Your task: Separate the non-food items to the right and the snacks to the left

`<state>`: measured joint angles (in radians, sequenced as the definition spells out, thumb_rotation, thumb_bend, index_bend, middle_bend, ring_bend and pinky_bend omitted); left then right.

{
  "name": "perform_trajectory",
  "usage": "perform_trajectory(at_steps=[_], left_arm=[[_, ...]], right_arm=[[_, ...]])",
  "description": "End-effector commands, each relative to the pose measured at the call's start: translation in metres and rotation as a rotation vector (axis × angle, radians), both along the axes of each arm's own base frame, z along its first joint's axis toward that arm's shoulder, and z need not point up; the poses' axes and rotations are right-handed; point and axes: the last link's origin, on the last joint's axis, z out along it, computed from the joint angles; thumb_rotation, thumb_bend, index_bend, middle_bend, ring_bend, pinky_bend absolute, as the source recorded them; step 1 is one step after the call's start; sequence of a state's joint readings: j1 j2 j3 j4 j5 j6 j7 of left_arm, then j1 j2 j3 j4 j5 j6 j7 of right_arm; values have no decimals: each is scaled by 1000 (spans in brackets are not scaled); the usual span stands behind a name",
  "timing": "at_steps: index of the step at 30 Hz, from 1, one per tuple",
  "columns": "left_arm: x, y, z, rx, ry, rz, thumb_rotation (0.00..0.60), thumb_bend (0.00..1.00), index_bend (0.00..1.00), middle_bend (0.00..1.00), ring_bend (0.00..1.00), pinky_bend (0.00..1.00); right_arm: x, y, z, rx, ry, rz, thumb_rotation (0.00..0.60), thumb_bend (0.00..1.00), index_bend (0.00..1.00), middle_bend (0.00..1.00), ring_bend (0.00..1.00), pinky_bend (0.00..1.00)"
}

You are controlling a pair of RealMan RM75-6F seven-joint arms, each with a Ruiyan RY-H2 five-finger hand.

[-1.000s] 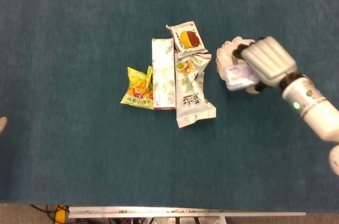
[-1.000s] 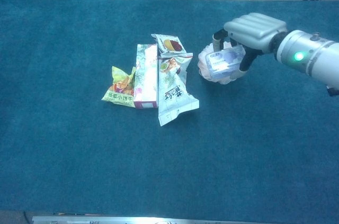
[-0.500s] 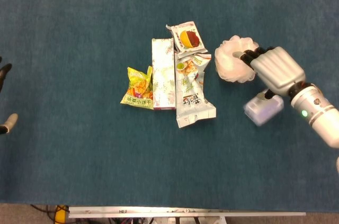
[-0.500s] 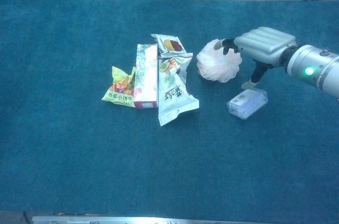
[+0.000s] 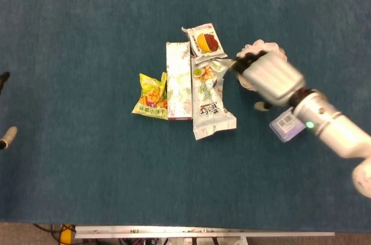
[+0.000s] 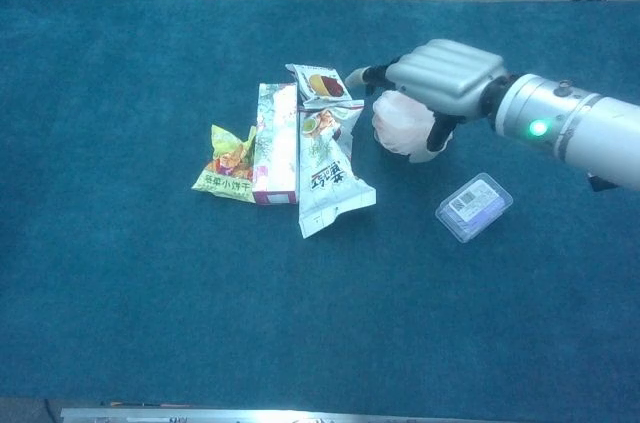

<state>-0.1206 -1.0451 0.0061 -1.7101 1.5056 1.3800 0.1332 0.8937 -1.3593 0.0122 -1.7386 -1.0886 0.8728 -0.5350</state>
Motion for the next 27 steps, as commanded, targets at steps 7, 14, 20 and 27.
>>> perform_trajectory(at_steps=[7,14,20,27], left_arm=[[-6,-9,8,22,-1,28,600,229,0,14,0,28],[-7,-9,8,21,-6,31,600,229,0,14,0,27],[-8,-9,9,23,-11,25,600,229,0,14,0,27],[-9,-11,9,20,-19,29,600,229,0,14,0,27]], right_arm=[[27,5,-43,33,125,177,600,11,123,242,240,364],[31,3,-58,13,159,195,600,11,130,242,234,346],[32,2,-70,-35,164,214,600,11,347,316,254,351],[28,0,-79,-100,147,211,600,49,648,505,473,528]])
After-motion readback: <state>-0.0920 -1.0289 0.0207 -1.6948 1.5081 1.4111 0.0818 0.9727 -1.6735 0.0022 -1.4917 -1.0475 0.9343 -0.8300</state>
